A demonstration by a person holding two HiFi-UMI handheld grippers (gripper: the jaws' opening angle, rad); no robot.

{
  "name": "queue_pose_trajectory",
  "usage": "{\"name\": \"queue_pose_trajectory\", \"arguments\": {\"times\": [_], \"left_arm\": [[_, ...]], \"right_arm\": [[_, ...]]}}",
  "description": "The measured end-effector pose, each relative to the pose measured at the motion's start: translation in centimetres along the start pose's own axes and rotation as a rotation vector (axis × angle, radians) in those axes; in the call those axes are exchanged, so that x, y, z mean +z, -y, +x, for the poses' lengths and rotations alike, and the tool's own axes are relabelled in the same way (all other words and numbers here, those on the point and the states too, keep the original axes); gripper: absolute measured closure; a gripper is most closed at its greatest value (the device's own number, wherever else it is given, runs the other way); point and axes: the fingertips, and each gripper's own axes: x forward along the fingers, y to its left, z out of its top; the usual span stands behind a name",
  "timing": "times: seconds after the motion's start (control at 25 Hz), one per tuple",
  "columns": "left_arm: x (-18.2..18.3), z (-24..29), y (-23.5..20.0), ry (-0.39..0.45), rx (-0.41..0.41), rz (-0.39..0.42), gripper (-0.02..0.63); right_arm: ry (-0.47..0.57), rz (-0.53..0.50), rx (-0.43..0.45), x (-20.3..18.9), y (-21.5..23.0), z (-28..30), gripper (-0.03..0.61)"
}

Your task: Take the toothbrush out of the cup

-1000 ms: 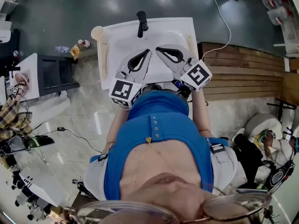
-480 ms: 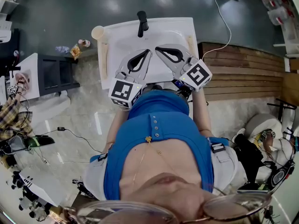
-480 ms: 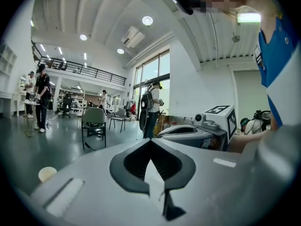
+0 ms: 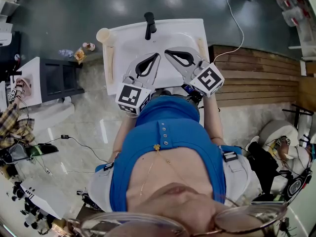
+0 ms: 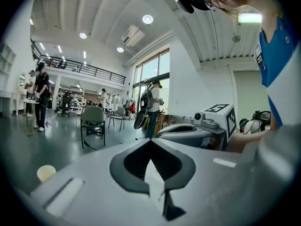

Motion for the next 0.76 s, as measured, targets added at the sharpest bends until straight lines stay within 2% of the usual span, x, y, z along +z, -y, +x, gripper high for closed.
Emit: {"name": "queue_pose_trajectory", "arguments": {"times": [0.76], "left_arm": [[-0.31,-0.03,-0.23,-0.009,0.002,-0.016,0.612]], "right_arm": [[-0.013,0.005,-0.006,-0.24,0.12,-0.17,0.577]]}}
